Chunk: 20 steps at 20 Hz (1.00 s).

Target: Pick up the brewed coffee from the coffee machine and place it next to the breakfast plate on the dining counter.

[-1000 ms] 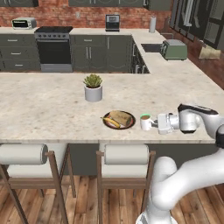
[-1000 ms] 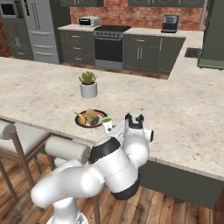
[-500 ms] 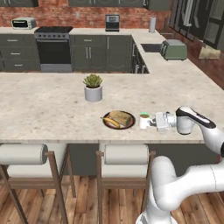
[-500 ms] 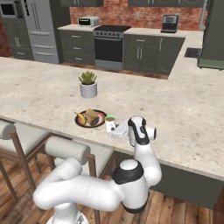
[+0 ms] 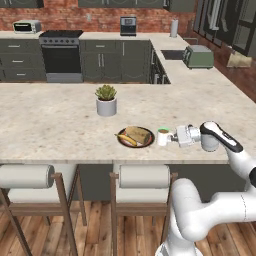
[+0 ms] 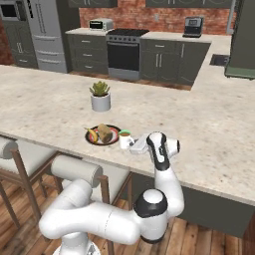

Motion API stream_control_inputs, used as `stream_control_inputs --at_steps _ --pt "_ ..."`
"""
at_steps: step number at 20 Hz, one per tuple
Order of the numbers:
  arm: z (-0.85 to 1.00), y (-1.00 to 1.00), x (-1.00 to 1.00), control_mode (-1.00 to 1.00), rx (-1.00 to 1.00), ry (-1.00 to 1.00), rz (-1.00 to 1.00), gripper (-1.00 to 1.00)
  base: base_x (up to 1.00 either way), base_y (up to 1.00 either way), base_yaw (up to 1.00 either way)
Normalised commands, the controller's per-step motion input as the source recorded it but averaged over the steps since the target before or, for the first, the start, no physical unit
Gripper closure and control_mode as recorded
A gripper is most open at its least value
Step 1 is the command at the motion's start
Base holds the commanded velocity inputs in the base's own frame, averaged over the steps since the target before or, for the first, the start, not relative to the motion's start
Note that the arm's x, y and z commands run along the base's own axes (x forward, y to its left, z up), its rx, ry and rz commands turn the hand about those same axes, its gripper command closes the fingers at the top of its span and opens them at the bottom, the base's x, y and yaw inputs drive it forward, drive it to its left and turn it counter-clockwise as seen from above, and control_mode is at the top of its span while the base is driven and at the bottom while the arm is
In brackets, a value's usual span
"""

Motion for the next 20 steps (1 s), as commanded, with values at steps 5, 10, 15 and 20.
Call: stream_control_inputs --at_steps 5,10,15,20 --pt "-0.03 0.00 0.00 -1.00 -0.06 0.00 0.00 -1.00 0.00 0.00 0.00" --pt "0.00 0.00 0.00 -1.00 -0.04 0.00 0.00 -1.00 0.00 0.00 0.00" --pt "0.01 -0.06 -0.06 -1.00 -0.01 0.00 0.00 -1.00 0.00 0.00 0.00" --pt "0.28 -0.44 -0.51 -1.00 0.00 -0.03 -0.06 -1.00 0.00 0.00 0.00"
